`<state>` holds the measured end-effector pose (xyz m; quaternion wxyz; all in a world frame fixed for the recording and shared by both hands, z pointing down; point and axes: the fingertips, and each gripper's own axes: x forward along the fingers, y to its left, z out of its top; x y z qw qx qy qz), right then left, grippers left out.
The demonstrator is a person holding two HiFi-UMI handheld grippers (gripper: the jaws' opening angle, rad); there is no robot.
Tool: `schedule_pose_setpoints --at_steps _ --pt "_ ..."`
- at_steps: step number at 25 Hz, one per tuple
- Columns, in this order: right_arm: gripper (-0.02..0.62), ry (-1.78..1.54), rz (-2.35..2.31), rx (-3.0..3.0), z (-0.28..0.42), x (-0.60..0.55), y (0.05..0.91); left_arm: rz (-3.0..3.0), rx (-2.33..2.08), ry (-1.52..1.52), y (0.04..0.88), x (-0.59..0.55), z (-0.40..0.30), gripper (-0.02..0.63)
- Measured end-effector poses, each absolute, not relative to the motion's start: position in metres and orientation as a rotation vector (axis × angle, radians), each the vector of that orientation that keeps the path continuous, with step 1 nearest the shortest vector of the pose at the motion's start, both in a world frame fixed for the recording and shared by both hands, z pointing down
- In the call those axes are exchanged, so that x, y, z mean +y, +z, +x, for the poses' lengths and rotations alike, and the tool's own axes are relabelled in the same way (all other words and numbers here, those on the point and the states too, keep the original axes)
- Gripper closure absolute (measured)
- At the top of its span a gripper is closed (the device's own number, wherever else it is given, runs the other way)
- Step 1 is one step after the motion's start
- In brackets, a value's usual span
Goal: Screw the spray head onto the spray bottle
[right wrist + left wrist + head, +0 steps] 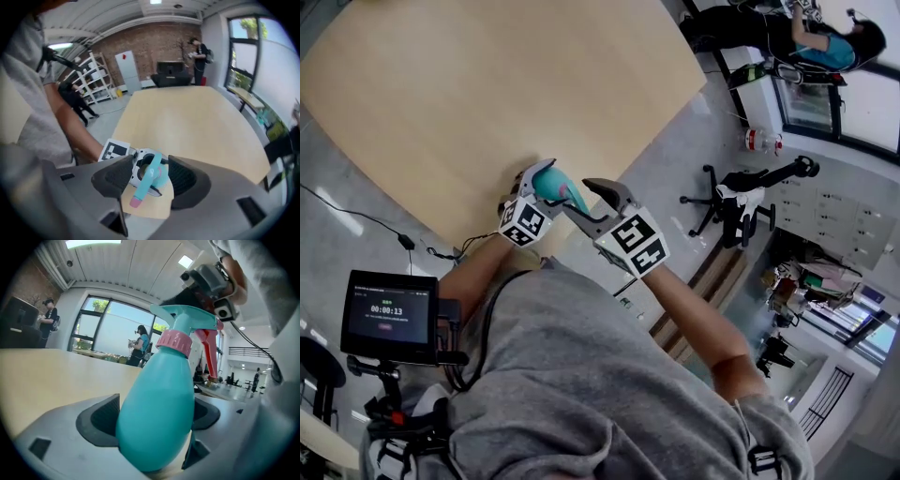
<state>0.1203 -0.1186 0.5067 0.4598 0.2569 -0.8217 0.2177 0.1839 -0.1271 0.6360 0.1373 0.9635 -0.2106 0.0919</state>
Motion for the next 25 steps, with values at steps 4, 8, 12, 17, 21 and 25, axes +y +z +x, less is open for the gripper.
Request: schedule_pose_setpoints --at_steps 4,8,12,17,21,25 --pt "0.376 -0.041 0.073 -2.038 0.11 -0.109 0.473 2.857 -0.343 0.276 0.636 -0.12 0.188 0.218" --pt "0.376 -0.767 -0.555 -1.594 0.14 -0.1 0.499 2.877 -0.18 0.302 0.639 -0.116 0.187 0.216" --pt "0.376 -0.869 -0.762 -1.529 0.141 -0.089 0.527 2.877 -0.129 0.322 0.64 -0.114 0.187 0.216" --pt "0.377 -0.947 -0.906 -1.448 0.132 -0.085 0.56 2.878 -0.084 0.33 0.641 -0.113 0.188 0.216" --pt "0.457 -0.857 -0.913 -1.456 0.131 -0.09 0.576 2.878 -0.061 0.328 0.641 -0.112 0.189 0.215" --pt "0.459 -0.476 -0.607 -1.636 0.124 -0.097 0.574 2.888 -0.1 0.311 0.639 -0.114 0.188 0.215"
